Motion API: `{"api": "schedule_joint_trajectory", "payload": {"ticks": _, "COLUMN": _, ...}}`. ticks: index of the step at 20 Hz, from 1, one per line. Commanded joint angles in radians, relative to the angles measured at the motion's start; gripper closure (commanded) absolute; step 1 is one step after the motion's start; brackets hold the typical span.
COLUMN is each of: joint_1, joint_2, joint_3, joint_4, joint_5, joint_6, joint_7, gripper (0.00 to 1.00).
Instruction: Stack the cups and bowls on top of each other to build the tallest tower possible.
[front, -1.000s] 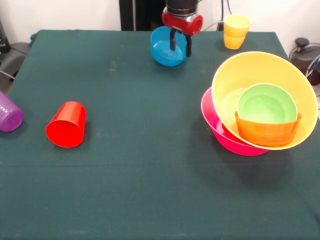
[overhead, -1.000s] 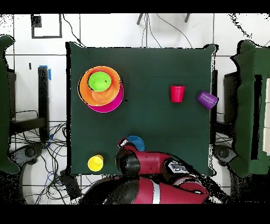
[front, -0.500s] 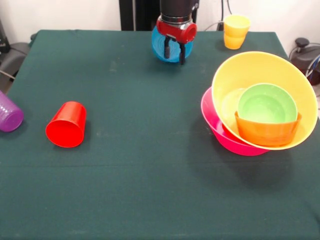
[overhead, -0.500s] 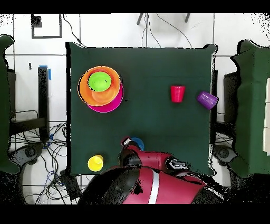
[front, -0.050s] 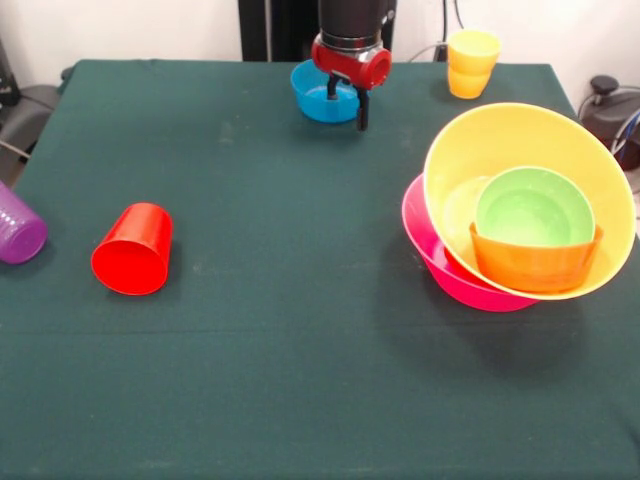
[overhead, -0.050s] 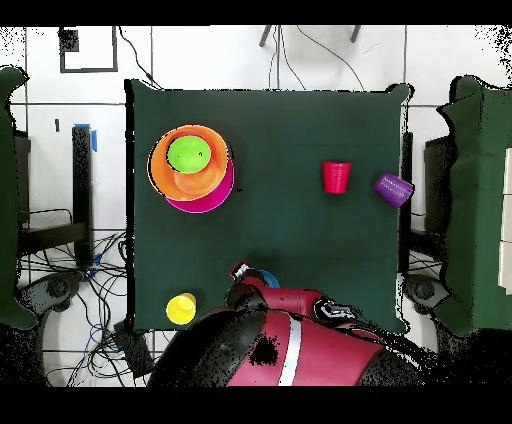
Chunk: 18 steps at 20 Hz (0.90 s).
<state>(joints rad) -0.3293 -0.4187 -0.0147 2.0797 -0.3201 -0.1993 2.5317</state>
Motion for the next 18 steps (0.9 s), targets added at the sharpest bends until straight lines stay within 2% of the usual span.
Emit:
{"api": "schedule_joint_trajectory", "payload": {"ticks": 1, "joint_1": 0.005, "joint_2": -0.040, "joint_3": 0.066, "joint_4": -0.033, "joint_5": -0.031, "joint_6": 0.065, "joint_7": 0.020, "gripper": 0.00}}
{"api": "schedule_joint_trajectory", "payload": {"ticks": 9, "joint_1": 0.003, "joint_2": 0.024, "joint_3": 0.045, "joint_4": -0.074, "joint_5": -0.046, "joint_6": 0.021, "joint_7": 0.014, "gripper": 0.00}}
{"api": "schedule_joint_trajectory", "payload": {"ticks": 14, "joint_1": 0.003, "joint_2": 0.033, "joint_3": 0.045, "joint_4": -0.089, "joint_5": -0.055, "joint_6": 0.024, "joint_7": 0.008, "gripper": 0.00}}
{"api": "schedule_joint_trajectory", "payload": {"ticks": 15, "joint_1": 0.004, "joint_2": 0.035, "joint_3": 0.044, "joint_4": -0.091, "joint_5": -0.057, "joint_6": 0.022, "joint_7": 0.008, "gripper": 1.00}}
{"api": "schedule_joint_trajectory", "payload": {"ticks": 18, "joint_1": -0.001, "joint_2": 0.036, "joint_3": 0.051, "joint_4": -0.091, "joint_5": -0.056, "joint_6": 0.027, "joint_7": 0.011, "gripper": 1.00}}
